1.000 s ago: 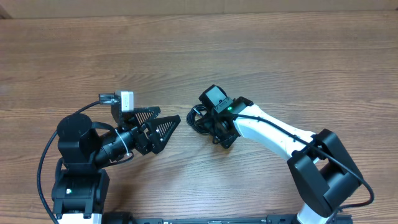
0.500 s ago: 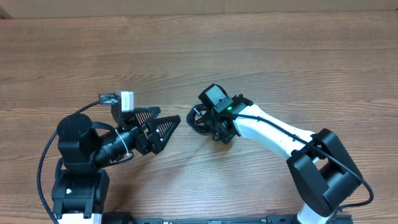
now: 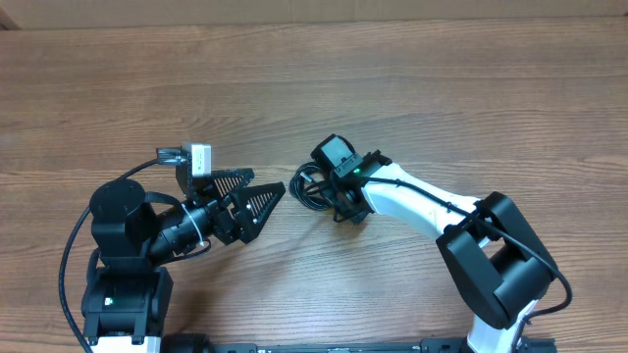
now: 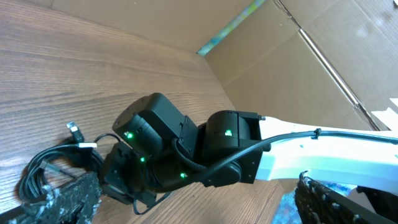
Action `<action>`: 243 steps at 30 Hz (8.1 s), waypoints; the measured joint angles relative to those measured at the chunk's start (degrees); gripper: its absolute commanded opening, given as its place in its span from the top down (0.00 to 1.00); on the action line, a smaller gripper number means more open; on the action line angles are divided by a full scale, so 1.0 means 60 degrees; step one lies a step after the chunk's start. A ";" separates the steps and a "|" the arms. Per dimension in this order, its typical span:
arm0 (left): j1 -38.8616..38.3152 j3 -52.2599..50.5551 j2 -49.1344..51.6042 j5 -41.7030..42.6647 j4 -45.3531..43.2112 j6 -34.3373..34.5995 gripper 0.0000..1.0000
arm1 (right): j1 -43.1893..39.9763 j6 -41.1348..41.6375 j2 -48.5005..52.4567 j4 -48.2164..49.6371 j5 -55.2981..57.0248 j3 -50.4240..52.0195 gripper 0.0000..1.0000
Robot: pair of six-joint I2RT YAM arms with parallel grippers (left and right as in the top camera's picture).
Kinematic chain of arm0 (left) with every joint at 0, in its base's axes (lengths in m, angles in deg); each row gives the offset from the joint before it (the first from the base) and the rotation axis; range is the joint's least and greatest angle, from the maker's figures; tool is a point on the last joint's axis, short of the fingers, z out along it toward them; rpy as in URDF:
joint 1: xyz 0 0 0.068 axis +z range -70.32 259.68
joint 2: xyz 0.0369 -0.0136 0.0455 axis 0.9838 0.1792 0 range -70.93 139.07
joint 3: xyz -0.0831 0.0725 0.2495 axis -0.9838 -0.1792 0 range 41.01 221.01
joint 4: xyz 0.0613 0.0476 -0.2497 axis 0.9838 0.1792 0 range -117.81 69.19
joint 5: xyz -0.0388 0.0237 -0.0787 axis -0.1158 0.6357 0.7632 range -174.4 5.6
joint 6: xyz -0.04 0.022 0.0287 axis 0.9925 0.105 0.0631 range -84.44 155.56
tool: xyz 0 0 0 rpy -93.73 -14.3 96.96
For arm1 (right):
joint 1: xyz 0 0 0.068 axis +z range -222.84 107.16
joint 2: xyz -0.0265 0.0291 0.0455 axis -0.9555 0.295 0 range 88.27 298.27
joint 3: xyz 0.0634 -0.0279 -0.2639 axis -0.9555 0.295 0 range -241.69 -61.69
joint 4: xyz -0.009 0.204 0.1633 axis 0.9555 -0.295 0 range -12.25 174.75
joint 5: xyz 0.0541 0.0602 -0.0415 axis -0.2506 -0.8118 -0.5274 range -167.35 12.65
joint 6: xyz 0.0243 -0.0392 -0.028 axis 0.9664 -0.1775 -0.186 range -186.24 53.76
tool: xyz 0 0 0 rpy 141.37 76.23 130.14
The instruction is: Untangle cables
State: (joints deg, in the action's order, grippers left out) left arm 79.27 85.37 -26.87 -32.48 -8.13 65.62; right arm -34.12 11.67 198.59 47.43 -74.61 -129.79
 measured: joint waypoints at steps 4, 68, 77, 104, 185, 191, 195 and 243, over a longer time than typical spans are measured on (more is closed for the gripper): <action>0.0000 0.0000 0.0000 0.0000 0.0004 0.0000 0.00 | -0.0069 -0.0765 0.0051 0.0401 -0.0025 -0.0036 0.96; 0.0000 0.0000 0.0018 -0.0685 0.1432 -0.1290 0.46 | -0.0073 -0.5971 -0.4932 -0.2138 -0.4062 -0.1515 0.96; 0.0000 0.0004 0.0018 -0.0725 0.1428 -0.1188 0.96 | -0.0011 -0.5960 -0.4932 -0.1978 -0.4291 -0.1515 0.96; -0.0189 0.0000 0.0208 -0.0648 0.1435 -0.1009 0.96 | 0.0510 -0.5799 -0.4776 -0.2597 -0.1563 -0.1778 0.92; -0.0160 -0.0098 0.0175 0.0004 0.0998 0.1778 0.96 | -0.1311 -1.1515 -0.5271 -0.2302 -0.5027 -0.1934 0.35; -0.0160 -0.0087 0.0164 0.0805 -0.0375 0.3016 0.96 | -0.1282 -1.1675 -0.5271 -0.2707 -0.5107 -0.1931 0.37; -0.0160 -0.0087 0.0157 0.1118 -0.0426 0.3617 0.96 | -0.1096 -1.1719 -0.5271 -0.2528 -0.5136 -0.1931 0.52; -0.0124 -0.0084 0.0131 0.1854 -0.1268 0.2401 0.96 | -0.0852 -1.0561 -0.5271 -0.4240 -0.3938 -0.1912 0.57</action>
State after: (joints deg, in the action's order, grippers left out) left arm 78.53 84.86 -26.09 -21.35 -15.74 80.03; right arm -39.24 -51.69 166.97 21.99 -98.24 -141.26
